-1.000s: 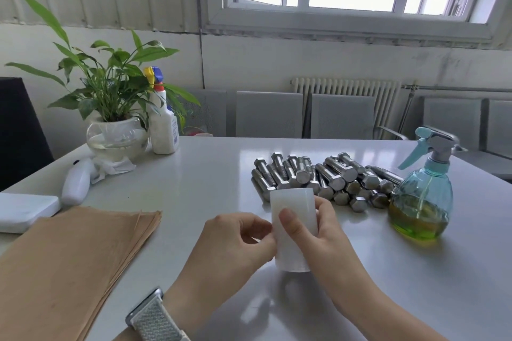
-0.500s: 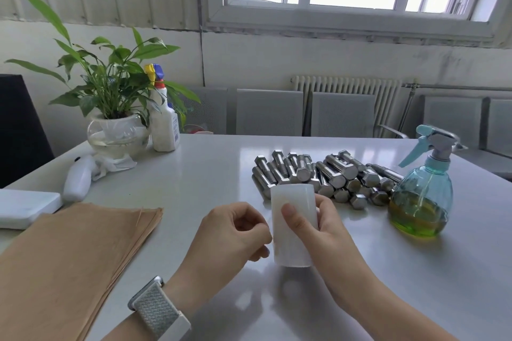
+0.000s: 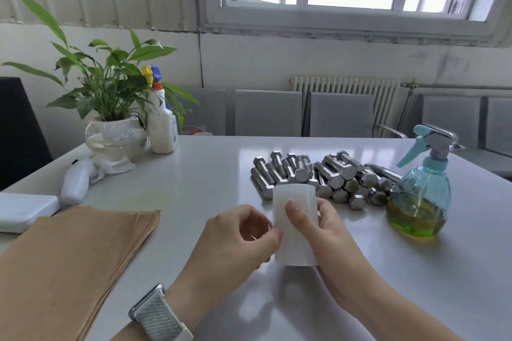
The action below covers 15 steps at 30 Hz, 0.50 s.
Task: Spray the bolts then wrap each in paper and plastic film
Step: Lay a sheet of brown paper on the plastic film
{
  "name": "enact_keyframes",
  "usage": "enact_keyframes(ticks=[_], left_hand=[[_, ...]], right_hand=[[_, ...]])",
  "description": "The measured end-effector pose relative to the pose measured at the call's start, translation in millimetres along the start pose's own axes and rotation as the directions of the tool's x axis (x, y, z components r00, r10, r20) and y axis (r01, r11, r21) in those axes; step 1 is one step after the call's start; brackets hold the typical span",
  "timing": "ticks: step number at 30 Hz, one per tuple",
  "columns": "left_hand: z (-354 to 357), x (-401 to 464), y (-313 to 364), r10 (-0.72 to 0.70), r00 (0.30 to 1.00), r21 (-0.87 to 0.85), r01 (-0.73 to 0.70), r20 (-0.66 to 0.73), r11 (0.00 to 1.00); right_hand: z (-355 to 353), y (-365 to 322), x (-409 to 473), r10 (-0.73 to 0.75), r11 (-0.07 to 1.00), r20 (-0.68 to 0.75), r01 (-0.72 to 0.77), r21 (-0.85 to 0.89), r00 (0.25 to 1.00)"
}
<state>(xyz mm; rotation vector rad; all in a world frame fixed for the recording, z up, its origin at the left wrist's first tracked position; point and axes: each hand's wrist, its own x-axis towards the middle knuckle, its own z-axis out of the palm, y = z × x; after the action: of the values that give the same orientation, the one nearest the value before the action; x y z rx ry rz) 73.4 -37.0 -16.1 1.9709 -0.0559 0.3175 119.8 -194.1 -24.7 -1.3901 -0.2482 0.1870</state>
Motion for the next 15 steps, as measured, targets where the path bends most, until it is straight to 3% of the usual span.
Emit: enact_keyframes(ticks=[4,9,12,15], left_hand=[[0.9,1.4,-1.6,-0.001,0.999,0.073,0.004,-0.047,0.997],[-3.4,5.5,-7.4,-0.046,0.988,0.120,0.064,-0.150,0.991],[-7.8,9.1,-12.6,-0.055,0.980,0.128,0.081,-0.194,0.988],[-14.3,12.5,-15.7,-0.097,0.978,0.106,0.118,-0.187,0.987]], right_hand=[[3.3,0.3,-2.0,-0.077,0.993,0.013,0.077,-0.089,0.997],[1.3,1.1,-1.3,-0.052,0.995,0.016,0.053,-0.085,0.998],[-0.1,-2.6,-2.2,-0.064,0.995,0.095,0.071,-0.072,0.993],[-0.3,-8.2,-6.1,-0.143,0.961,0.189,0.182,-0.210,0.971]])
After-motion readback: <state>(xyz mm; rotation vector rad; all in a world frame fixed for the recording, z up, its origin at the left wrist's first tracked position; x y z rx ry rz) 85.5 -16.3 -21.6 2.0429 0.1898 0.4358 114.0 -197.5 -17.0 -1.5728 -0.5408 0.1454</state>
